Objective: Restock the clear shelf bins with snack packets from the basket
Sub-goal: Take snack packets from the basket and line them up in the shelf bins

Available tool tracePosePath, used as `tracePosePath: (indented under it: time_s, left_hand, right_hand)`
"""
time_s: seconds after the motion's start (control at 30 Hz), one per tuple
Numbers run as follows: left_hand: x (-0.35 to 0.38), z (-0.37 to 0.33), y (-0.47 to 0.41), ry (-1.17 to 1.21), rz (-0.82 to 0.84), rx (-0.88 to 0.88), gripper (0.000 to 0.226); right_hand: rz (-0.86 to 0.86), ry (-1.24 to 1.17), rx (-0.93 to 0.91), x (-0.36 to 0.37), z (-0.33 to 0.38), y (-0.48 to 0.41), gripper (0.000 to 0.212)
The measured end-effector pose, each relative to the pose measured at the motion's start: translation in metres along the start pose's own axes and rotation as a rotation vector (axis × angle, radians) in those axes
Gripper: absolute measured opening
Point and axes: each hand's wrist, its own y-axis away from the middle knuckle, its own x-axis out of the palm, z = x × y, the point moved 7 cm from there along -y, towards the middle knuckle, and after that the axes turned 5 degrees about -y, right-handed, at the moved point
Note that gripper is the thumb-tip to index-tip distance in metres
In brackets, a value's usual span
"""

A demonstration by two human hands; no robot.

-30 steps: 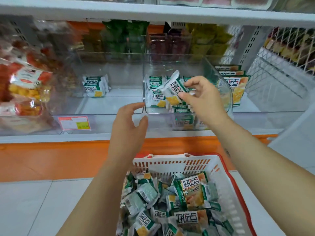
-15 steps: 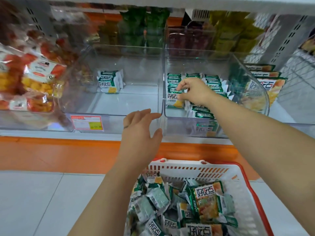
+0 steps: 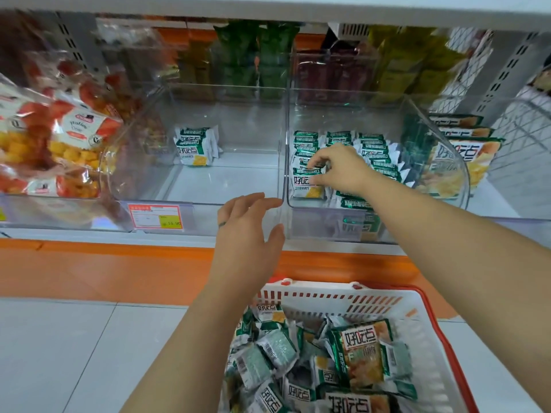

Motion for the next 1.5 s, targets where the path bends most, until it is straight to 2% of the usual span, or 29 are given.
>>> tracePosePath:
  time_s: [0.13, 0.23, 0.3, 0.37, 0.43, 0.53, 0.6, 0.7, 0.8, 0.87, 0.97, 1.03, 1.13, 1.3, 1.4, 1.5]
  left_hand:
    - [-0.007, -0.007, 0.009, 0.047, -0.064, 0.012, 0.034]
    - [-0.004, -0.016, 0.018, 0.060, -0.029, 0.062, 0.026]
    - [0.006, -0.018, 0.026, 0.057, 0.046, 0.082, 0.023]
    - [0.021, -0.019, 0.036, 0.025, 0.120, 0.108, 0.022]
    - [0.047, -0.019, 0.052, -0.051, 0.248, 0.115, 0.024]
    - [0.100, -0.008, 0.089, -0.173, 0.552, 0.075, 0.030]
    - [0.135, 0.007, 0.120, -0.294, 0.791, 0.081, 0.032]
    - [0.169, 0.033, 0.165, -0.437, 1.153, 0.060, 0.038]
    - [0.184, 0.052, 0.194, -0.535, 1.342, 0.026, 0.040]
    - [0.190, 0.058, 0.200, -0.571, 1.370, 0.033, 0.039]
    - [0.195, 0.061, 0.199, -0.577, 1.361, 0.019, 0.041]
    - [0.198, 0.062, 0.199, -0.578, 1.370, 0.013, 0.041]
    - [0.200, 0.063, 0.199, -0.581, 1.379, 0.010, 0.041]
    - [0.192, 0.043, 0.194, -0.567, 1.385, 0.075, 0.038]
    - [0.163, 0.009, 0.161, -0.445, 1.272, 0.118, 0.035]
    - [0.112, -0.023, 0.111, -0.247, 1.024, 0.091, 0.034]
  right_hand:
    - [-0.280, -0.133, -0.098, -0.038, 0.022, 0.050, 0.016]
    - [-0.467, -0.279, -0.208, -0.049, 0.038, 0.121, 0.008]
    - [-0.502, -0.369, -0.218, -0.037, 0.032, 0.163, 0.012]
    - [-0.452, -0.435, -0.120, -0.013, 0.012, 0.194, 0.013]
    - [-0.311, -0.458, 0.031, 0.020, -0.014, 0.219, 0.011]
    - [0.075, -0.360, 0.230, 0.076, -0.049, 0.247, 0.010]
    - [0.352, -0.245, 0.284, 0.109, -0.061, 0.266, 0.022]
    - [0.674, -0.155, 0.319, 0.149, -0.062, 0.298, 0.036]
    - [0.882, -0.079, 0.329, 0.176, -0.056, 0.324, 0.056]
    - [0.902, -0.127, 0.354, 0.188, -0.048, 0.334, 0.070]
    - [0.797, -0.105, 0.329, 0.197, -0.042, 0.337, 0.078]
    - [0.722, -0.123, 0.323, 0.202, -0.043, 0.336, 0.070]
    - [0.690, -0.141, 0.342, 0.206, -0.048, 0.335, 0.043]
    - [0.698, -0.116, 0.309, 0.188, -0.047, 0.322, 0.035]
    - [0.581, -0.160, 0.279, 0.148, -0.040, 0.294, 0.037]
    - [0.393, -0.292, 0.276, 0.093, -0.026, 0.264, 0.036]
